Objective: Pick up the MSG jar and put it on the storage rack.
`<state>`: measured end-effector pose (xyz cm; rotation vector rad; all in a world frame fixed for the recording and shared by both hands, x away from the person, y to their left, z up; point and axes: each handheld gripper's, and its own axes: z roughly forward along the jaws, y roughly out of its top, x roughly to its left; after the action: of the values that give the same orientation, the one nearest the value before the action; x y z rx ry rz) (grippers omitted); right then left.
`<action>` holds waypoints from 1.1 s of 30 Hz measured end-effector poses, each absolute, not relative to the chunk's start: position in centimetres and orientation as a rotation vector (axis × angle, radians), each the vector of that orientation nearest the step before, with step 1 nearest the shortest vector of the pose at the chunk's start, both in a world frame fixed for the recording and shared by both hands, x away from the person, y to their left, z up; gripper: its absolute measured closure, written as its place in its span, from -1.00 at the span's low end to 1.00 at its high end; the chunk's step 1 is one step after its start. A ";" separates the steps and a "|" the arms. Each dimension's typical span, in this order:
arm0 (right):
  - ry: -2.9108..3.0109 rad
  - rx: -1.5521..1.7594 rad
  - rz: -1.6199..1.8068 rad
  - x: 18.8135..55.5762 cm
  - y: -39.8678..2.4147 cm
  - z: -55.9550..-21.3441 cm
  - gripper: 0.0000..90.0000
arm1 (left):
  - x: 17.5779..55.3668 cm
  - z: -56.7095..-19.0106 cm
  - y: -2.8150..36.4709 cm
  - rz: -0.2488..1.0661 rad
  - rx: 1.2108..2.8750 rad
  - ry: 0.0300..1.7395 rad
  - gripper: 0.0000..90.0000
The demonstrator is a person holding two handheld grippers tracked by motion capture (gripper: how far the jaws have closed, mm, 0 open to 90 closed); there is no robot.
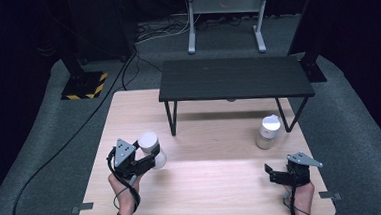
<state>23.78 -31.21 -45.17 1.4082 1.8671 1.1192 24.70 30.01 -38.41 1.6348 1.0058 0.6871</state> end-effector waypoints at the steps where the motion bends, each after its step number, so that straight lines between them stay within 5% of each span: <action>1: 1.867 1.409 1.120 23.8 -31.2 -45.2 -1.00 | 24.8 -38.3 29.9 0.686 1.635 1.002 -0.24; 33: 1.862 1.401 1.127 23.6 -31.3 -45.3 -1.00 | 28.4 -34.1 27.3 0.650 1.660 0.902 -0.24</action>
<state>23.65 -31.29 -45.27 1.4010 1.8623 1.1271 28.38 27.26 -34.05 1.6604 0.9019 0.6500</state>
